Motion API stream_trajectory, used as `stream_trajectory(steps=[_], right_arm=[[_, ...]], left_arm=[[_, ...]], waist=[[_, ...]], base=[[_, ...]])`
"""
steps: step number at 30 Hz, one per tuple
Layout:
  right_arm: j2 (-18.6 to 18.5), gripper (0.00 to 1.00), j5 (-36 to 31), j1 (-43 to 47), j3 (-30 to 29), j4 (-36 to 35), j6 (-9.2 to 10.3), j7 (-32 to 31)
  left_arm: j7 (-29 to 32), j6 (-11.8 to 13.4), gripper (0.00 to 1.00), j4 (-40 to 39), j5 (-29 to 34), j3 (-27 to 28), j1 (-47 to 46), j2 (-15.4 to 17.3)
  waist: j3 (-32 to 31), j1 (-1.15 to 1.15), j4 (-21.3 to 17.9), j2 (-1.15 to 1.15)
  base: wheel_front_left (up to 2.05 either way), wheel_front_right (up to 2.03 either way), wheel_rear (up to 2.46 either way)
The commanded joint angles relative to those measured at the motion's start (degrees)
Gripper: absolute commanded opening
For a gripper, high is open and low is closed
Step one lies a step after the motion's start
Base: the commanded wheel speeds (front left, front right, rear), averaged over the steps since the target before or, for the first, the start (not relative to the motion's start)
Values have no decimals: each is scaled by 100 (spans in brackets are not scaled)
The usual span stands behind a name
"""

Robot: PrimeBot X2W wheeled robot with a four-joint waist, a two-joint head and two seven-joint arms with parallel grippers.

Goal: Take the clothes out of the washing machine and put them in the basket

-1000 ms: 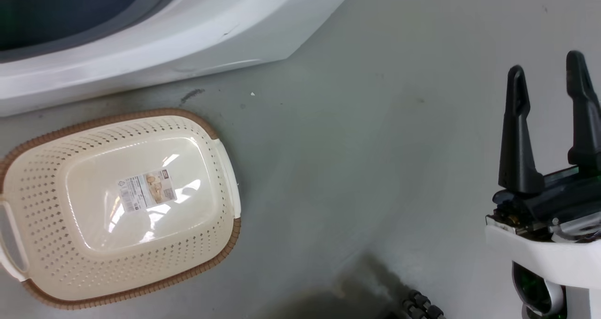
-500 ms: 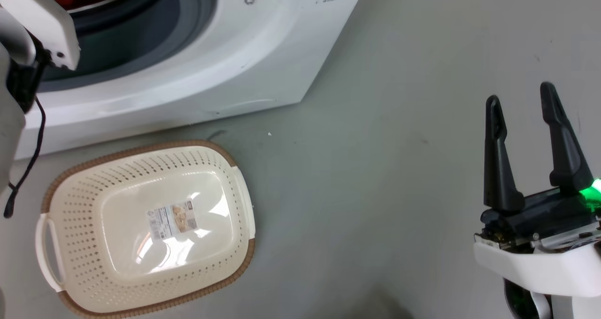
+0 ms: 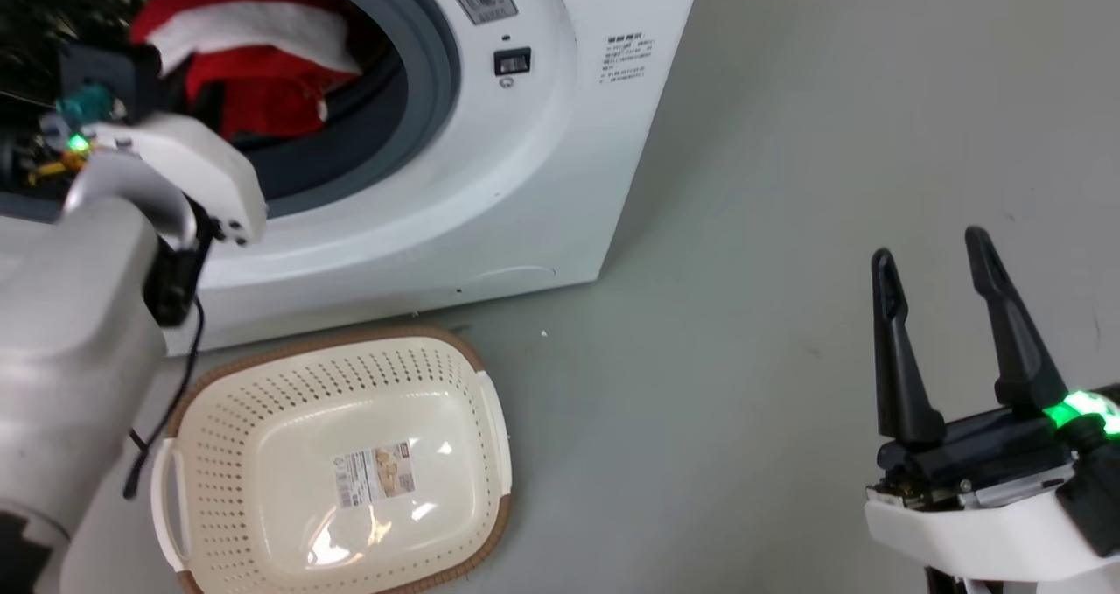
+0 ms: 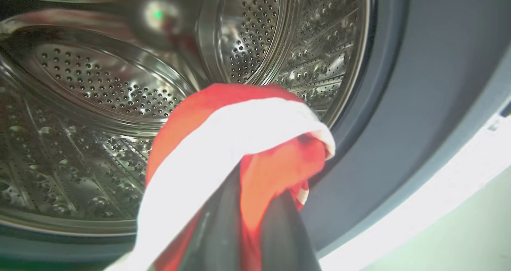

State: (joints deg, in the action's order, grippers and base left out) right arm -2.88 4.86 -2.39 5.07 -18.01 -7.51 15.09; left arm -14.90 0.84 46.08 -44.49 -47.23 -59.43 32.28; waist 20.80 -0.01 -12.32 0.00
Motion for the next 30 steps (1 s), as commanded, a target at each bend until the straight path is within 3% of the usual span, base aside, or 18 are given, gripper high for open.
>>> stream_trajectory(steps=[1,8,16,23,30], right_arm=[[0,100,-38,95,7,34,4,12],[0,100,-106,383,61,115,4,12],[1,100,-224,734,49,216,4,12],[1,100,-259,1031,42,324,4,12],[1,100,-245,1224,35,347,4,12]], left_arm=[[-41,110,0,-187,40,122,252,21],[-43,601,0,-1368,352,782,1434,32],[-43,876,0,-2408,715,1317,2800,-96],[-32,918,0,-2870,940,1521,3755,-226],[-32,784,0,-2893,877,1544,4380,-329]], waist=[[-219,1,77,0],[-678,1,182,0],[-1223,1,305,0],[-1679,1,382,0],[-1811,1,422,0]], base=[[0,0,0],[0,0,0],[0,0,0],[0,0,0],[0,0,0]])
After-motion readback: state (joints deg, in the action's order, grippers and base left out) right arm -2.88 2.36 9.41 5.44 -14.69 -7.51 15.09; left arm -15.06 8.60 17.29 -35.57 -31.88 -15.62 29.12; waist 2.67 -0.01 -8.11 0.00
